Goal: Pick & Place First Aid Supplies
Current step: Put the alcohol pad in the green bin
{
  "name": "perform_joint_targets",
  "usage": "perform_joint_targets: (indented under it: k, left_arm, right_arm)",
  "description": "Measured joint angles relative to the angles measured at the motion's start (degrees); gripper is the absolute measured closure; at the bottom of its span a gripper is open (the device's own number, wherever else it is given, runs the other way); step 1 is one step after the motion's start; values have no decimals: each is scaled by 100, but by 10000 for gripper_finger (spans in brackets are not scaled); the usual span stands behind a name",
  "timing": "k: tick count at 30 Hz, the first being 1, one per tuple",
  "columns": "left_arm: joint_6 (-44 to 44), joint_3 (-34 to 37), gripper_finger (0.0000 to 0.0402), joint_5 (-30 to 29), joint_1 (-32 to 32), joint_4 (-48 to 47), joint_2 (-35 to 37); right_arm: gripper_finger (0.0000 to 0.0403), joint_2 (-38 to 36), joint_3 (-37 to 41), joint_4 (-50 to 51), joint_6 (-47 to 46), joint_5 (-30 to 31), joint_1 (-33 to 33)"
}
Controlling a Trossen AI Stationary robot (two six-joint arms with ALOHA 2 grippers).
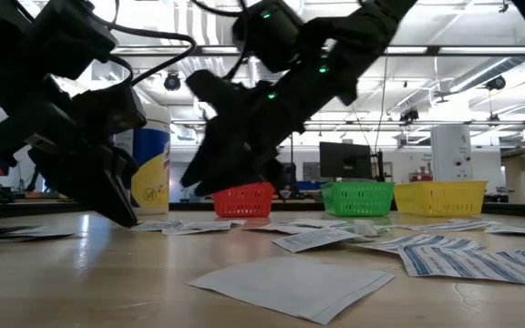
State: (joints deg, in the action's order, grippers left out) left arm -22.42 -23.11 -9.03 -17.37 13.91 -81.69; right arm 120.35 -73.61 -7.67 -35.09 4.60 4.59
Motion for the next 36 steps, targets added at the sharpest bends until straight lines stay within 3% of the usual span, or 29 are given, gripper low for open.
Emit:
perform_joint_targets:
  k: [7,19,36]
  left_arm:
    - [-1,31,401,-33,0,20,-44]
    - [-25,105,401,-44,0,119,-58]
    - [-160,362,401,-65,0,508,-61]
  right_arm:
    - [269,359,-563,436,126,-208,-56]
    - [268,501,-546,314,-118,-232,-187]
    - [271,814,-585,-26,-862,-886,-222]
